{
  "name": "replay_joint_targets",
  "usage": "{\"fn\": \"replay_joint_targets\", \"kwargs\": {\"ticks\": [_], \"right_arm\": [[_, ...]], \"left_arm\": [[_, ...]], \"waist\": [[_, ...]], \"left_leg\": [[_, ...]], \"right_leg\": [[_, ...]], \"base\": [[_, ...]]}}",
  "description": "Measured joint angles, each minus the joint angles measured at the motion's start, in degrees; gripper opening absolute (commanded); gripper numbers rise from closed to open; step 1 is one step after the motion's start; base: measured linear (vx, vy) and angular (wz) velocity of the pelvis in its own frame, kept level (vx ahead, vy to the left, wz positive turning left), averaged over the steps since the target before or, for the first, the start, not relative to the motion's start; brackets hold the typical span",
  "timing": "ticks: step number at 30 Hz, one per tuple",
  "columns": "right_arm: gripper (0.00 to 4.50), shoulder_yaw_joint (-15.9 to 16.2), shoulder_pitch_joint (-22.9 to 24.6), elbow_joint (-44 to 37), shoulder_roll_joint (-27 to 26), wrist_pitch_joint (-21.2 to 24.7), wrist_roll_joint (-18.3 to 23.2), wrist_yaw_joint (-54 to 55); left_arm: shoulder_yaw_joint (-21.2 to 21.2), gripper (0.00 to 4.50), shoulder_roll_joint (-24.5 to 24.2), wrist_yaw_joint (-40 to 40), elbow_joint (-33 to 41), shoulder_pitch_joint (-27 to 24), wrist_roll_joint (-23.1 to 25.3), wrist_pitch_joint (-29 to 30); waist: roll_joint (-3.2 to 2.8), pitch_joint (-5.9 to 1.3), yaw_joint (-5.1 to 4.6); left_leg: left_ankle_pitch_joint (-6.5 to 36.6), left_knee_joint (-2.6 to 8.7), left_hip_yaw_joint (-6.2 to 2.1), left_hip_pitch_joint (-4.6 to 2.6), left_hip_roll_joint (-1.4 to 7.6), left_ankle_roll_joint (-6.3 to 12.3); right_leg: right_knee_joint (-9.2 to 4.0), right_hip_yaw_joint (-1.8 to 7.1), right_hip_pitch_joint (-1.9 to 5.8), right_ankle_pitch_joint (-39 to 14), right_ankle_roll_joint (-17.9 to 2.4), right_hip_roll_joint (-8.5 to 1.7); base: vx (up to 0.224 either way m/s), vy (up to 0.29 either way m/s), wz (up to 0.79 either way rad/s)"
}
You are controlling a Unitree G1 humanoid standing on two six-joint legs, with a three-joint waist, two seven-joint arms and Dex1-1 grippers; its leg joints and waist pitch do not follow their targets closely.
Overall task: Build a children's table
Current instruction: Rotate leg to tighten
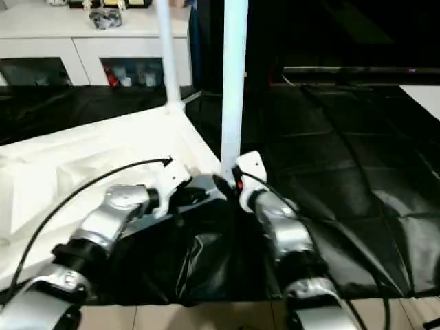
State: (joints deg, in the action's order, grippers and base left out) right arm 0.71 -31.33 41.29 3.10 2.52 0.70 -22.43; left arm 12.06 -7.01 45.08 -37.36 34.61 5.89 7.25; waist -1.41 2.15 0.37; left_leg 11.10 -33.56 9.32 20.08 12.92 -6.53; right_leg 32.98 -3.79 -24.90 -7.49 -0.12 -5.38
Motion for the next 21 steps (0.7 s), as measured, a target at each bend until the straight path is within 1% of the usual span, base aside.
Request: {"fn": "replay_joint_targets", "kwargs": {"ticks": [2,4,6,8,11,12,15,16,18,21], "right_arm": [[3.36,-0.3,-0.1,0.5,-0.3,-0.9,-0.1,0.7],[3.46,-0.3,-0.1,0.5,-0.2,-1.4,-0.2,-0.4],[3.72,-0.3,-0.1,0.5,0.5,-1.6,0.0,-3.3],[3.86,0.1,-0.1,0.4,1.6,-1.9,0.0,-6.4],[3.86,1.1,-0.1,0.2,3.0,-2.2,0.0,-9.6],[3.86,2.4,0.0,-0.3,4.8,-2.5,0.3,-13.3],[3.86,4.3,0.6,-2.1,8.0,-2.9,1.1,-20.6],[3.86,4.4,0.8,-2.5,8.6,-2.8,1.1,-22.3],[3.86,6.2,2.2,-4.8,11.9,-3.0,1.4,-29.5],[3.86,7.9,2.9,-6.9,14.4,-2.6,1.9,-36.7]], "left_arm": [[0.0,0.0,0.2,-0.3,0.0,0.1,0.0,0.0],[-0.1,0.0,0.2,0.3,0.0,0.1,0.0,0.0],[-0.2,0.0,-0.5,1.9,0.3,0.1,-0.1,0.0],[0.0,0.0,-1.1,4.1,0.7,0.1,-0.5,-0.2],[0.6,0.0,-1.5,6.9,1.4,-0.2,-0.8,-0.6],[0.9,0.0,-2.3,8.5,1.5,-0.3,-1.5,-1.1],[1.3,0.0,-3.8,11.9,1.9,-0.6,-2.9,-1.7],[1.4,0.0,-4.0,12.6,1.9,-0.6,-3.0,-1.8],[2.2,0.0,-5.5,16.3,2.4,-0.7,-3.6,-2.2],[2.7,0.0,-7.2,20.6,2.6,-0.8,-4.0,-2.6]], "waist": [[-0.02,-0.01,0.0],[-0.02,-0.01,0.02],[-0.02,-0.01,0.02],[-0.04,0.0,0.05],[-0.06,0.02,0.37],[-0.09,0.04,0.54],[-0.07,0.05,0.99],[-0.05,0.06,1.15],[-0.05,0.06,1.57],[-0.04,0.07,2.02]], "left_leg": [[0.0,0.02,0.0,0.01,0.0,0.0],[0.0,0.06,0.0,0.03,0.0,-0.01],[0.0,0.16,0.01,0.03,0.0,-0.01],[0.0,0.3,0.01,0.02,0.0,-0.01],[0.0,0.43,0.01,0.01,0.02,-0.01],[0.0,0.47,0.03,0.03,0.04,-0.01],[0.0,0.52,0.05,0.05,0.05,0.0],[0.0,0.51,0.05,0.06,0.05,0.01],[0.0,0.51,0.06,0.04,0.06,0.01],[0.0,0.43,0.07,0.04,0.08,0.01]], "right_leg": [[0.0,0.02,0.0,0.0,0.0,0.0],[0.01,0.03,0.0,0.0,0.0,0.0],[0.02,0.02,-0.02,0.0,0.0,0.0],[0.03,0.01,-0.05,0.0,0.0,0.0],[0.11,0.0,-0.06,0.1,-0.1,0.01],[0.11,0.0,-0.09,0.2,-0.3,0.02],[0.09,0.0,-0.1,0.2,-0.3,0.02],[0.09,0.0,-0.1,0.2,-0.3,0.03],[0.09,-0.01,-0.07,0.1,-0.3,0.02],[0.14,0.0,-0.04,0.2,-0.3,0.02]], "base": [[0.0,0.0,0.0],[0.0,0.0,0.0],[0.0,0.0,0.0],[0.0,0.0,0.0],[0.0,0.0,0.0],[0.0,0.0,0.0],[0.0,0.0,0.0],[0.0,0.0,0.0],[0.0,0.0,0.0],[0.0,0.0,0.0]]}}
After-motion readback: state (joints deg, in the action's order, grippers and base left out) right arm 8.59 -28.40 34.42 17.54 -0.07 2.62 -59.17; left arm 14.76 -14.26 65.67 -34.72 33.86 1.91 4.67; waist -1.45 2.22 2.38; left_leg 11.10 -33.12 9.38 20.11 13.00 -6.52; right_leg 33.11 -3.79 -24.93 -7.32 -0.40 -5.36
